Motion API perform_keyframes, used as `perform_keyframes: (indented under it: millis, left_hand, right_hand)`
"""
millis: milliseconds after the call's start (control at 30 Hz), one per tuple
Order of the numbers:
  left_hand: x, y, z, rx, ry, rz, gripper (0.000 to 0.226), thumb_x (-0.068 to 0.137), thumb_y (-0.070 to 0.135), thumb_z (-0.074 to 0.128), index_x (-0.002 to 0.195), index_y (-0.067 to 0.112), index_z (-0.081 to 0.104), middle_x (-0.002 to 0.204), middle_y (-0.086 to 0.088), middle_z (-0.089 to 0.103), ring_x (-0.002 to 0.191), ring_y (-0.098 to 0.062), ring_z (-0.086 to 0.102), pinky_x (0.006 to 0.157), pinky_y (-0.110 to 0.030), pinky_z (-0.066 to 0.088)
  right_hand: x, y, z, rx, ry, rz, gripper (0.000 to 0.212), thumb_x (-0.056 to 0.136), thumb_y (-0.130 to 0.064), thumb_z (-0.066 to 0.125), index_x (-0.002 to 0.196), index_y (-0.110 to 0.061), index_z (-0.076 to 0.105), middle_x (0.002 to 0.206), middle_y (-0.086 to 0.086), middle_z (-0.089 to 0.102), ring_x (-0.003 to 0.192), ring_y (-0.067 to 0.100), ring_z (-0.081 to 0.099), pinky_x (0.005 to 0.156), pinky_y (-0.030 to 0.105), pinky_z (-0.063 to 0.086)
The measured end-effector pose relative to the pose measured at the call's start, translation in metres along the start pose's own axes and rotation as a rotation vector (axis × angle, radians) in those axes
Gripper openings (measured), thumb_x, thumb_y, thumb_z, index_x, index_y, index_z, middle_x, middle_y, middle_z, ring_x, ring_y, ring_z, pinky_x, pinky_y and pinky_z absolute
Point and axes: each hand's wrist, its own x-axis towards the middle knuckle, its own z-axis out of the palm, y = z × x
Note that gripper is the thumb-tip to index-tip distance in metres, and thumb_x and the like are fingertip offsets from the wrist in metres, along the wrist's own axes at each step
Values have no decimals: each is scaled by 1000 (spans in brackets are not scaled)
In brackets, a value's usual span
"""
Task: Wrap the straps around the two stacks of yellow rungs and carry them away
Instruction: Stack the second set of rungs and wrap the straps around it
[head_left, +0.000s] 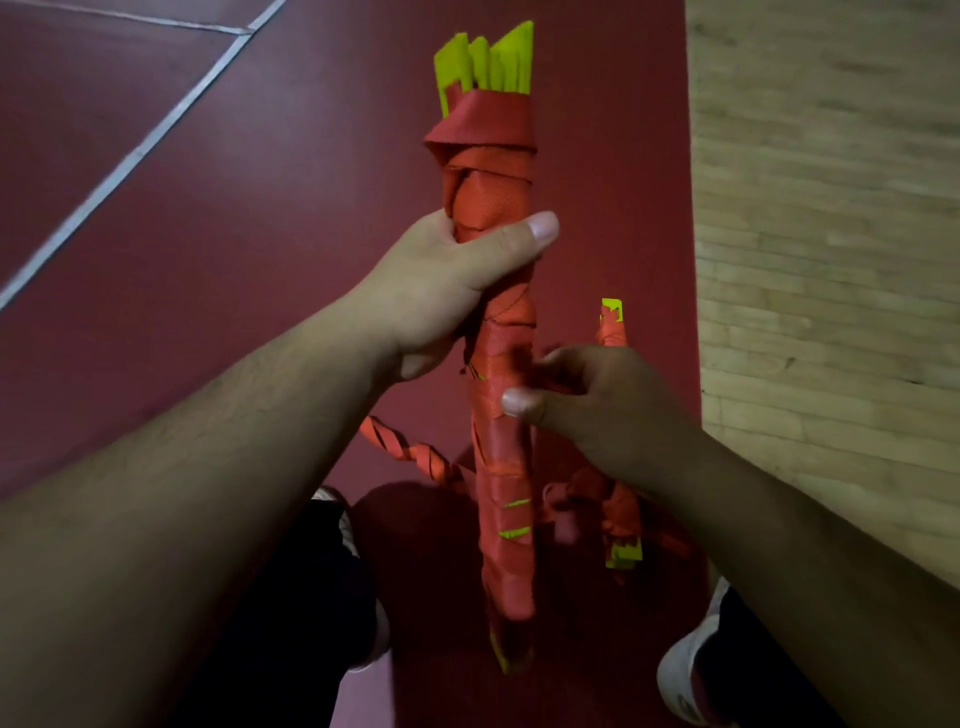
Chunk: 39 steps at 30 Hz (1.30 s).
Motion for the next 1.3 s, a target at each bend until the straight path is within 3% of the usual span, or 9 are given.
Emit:
perform_keyframes:
  millis: [200,333,500,600,700,833,1000,1100,1300]
  left_hand:
    - [0,-2,13,-48,263,80,23,92,25,72,78,17,55,61,7,52,56,-11,51,60,-30,47]
    - [-2,-3,14,-81,23,91,18,93,22,68,99,11,55,72,8,61,67,-9,60,66,-28,50]
    - [0,-15,-10,-3,-296,17,103,70,38,88,146,-2,31,121,-13,62,109,-26,63,92,-42,53]
    - [0,-28,-17,205,-369,-52,75,80,42,76,134,-3,49,124,-17,66,113,-21,62,102,-38,51]
    - [-1,-36,-21,290,-423,-97,38,90,8,64,127,9,52,111,9,69,106,3,62,90,-15,47]
    - [-3,-46,-18,504,-466,-93,67,84,17,77,139,30,41,132,22,55,120,22,46,87,1,37]
    - [-2,-50,-10,367,-481,-112,33,82,13,73,112,17,60,97,11,67,91,-3,62,81,-26,53]
    - [-6,-45,-5,316,-499,-147,11,81,14,70,89,13,63,78,13,65,74,-4,60,71,-23,51]
    - [-8,-40,1,107,-407,-232,42,77,9,68,112,-10,55,106,-38,64,84,-39,62,65,-34,57]
  right_hand:
    - [-9,-10,10,-199,74,33,37,68,-62,77,92,-36,67,86,-16,70,80,-4,63,75,25,53]
    - [-10,-5,14,-271,225,-11,43,70,-59,77,95,-26,67,85,-8,71,79,8,66,74,36,54]
    - [-9,-2,8,-156,368,-62,41,68,-53,79,91,-23,64,73,-9,68,66,5,62,63,35,51]
    - [-6,-12,-6,-110,418,-78,35,71,-45,83,88,-23,62,66,-17,63,63,-5,59,51,13,41]
    - [-3,-16,-19,-41,440,-90,31,73,-40,84,93,-24,66,74,-15,67,69,-8,62,55,8,43]
    - [1,-16,-28,91,449,-73,22,78,-37,80,90,-23,69,80,-11,73,73,0,68,65,24,54]
    - [3,-15,-28,474,256,-51,16,86,-24,75,77,-20,63,53,-7,51,43,4,43,44,24,28]
    - [3,-13,-31,524,212,-40,33,82,-38,74,74,-11,58,57,10,35,45,18,29,46,36,19]
    - [7,-10,-48,327,219,-71,58,71,-61,67,70,-4,57,60,17,46,45,19,37,45,29,29]
